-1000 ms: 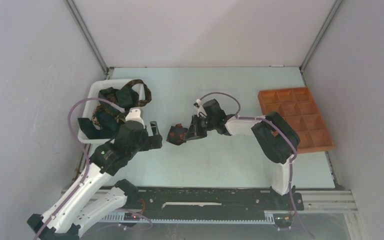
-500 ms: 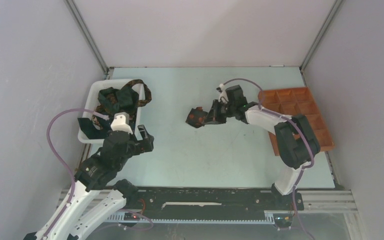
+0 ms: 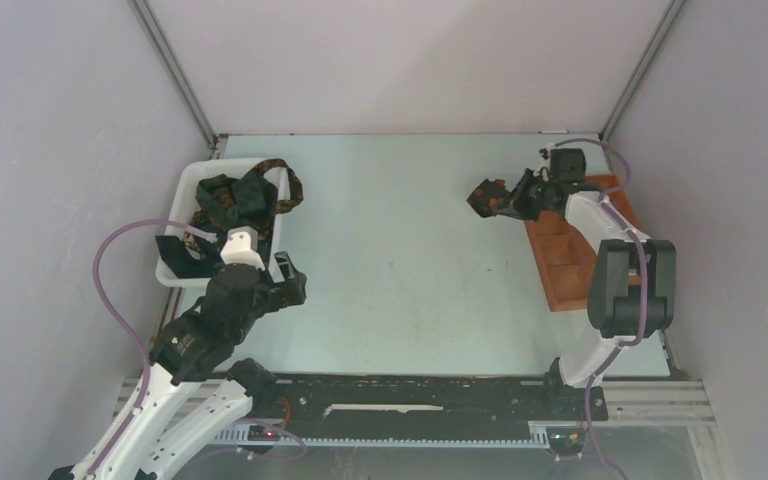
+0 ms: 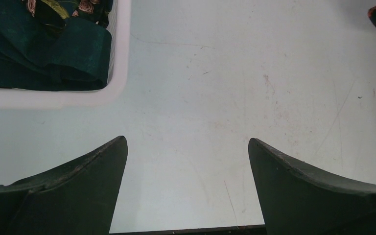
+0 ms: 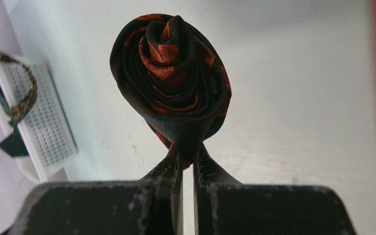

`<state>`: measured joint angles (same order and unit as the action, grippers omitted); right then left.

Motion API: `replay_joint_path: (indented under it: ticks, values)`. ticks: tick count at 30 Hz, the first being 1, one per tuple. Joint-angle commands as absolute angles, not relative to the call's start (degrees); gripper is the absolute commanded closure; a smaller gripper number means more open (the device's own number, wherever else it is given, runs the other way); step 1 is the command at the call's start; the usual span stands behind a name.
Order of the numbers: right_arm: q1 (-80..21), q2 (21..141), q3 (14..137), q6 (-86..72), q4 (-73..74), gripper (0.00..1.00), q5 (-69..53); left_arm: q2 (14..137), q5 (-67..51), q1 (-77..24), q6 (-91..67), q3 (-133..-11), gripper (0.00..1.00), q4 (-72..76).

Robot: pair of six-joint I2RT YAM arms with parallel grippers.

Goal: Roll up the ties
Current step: Place the tie in the storage box.

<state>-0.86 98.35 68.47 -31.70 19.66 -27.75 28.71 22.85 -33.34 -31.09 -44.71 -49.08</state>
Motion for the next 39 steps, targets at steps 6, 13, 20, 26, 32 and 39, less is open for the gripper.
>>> replay_joint_path:
  ticks: [6,13,20,26,32,39]
  values:
    - [10.5,99.54,77.81,-30.76,26.09,1.0,-21.16,27.51,24.43,-33.07,-32.08,-43.94,0.0,-48.84]
    - [13.43,103.88,85.55,-31.2,30.53,1.0,-16.03,27.86,24.17,-33.08,-32.3,-43.86,0.0,-48.94]
    - [14.59,108.87,90.09,-31.18,33.23,1.0,-14.4,26.78,23.82,-33.13,-32.34,-43.77,0.0,-48.94]
    - [13.73,111.47,91.36,-31.17,35.98,1.0,-11.14,26.42,23.88,-33.13,-32.35,-43.77,0.0,-48.94]
    - [12.22,114.51,92.39,-30.94,36.51,1.0,-12.02,26.28,23.94,-33.13,-32.39,-43.77,0.0,-48.95]
    - [10.75,120.18,98.02,-30.33,40.07,1.0,-12.07,25.77,24.11,-33.13,-32.49,-43.66,0.0,-48.91]
